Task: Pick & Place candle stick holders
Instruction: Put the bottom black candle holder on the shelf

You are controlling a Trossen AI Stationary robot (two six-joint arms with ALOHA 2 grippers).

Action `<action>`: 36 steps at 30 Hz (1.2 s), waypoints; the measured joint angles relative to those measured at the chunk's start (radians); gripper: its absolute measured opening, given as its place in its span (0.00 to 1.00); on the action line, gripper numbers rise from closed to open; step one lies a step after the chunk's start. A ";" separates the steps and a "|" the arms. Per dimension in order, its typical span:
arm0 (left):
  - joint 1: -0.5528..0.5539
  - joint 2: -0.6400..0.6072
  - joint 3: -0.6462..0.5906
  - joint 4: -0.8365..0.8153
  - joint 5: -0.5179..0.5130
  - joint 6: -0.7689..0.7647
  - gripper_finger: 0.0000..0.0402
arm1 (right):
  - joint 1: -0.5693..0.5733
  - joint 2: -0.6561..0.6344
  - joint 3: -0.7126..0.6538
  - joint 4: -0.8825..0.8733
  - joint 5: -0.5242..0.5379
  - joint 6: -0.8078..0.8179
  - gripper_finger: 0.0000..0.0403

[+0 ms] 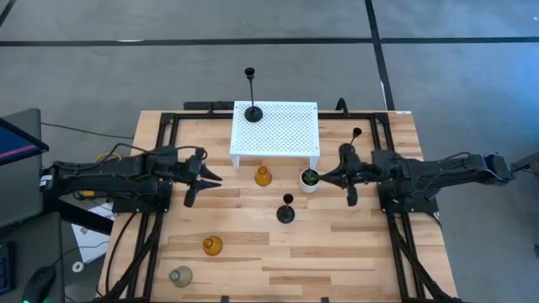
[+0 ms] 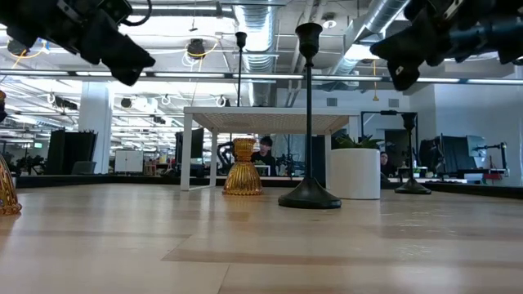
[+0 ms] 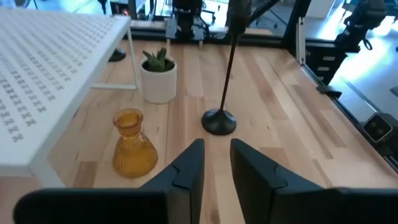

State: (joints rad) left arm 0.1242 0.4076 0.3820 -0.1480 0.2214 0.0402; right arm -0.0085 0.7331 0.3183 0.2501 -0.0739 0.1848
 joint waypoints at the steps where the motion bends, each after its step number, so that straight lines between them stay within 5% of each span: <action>1: 0.000 0.000 0.000 0.004 0.000 0.000 0.19 | 0.015 0.028 0.000 0.022 0.003 0.000 0.00; 12: 0.000 0.001 0.000 0.068 0.000 0.003 0.19 | 0.196 0.231 0.000 0.124 0.022 -0.058 0.00; 24: 0.000 0.058 0.000 0.090 0.000 0.000 0.19 | 0.218 0.432 0.000 0.396 0.029 -0.086 0.01; 36: 0.000 0.080 0.000 0.114 0.000 0.000 0.19 | 0.218 0.684 0.142 0.397 0.075 -0.030 0.39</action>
State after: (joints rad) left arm 0.1242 0.4873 0.3824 -0.0338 0.2214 0.0399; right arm 0.2092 1.4170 0.4606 0.6475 0.0013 0.1552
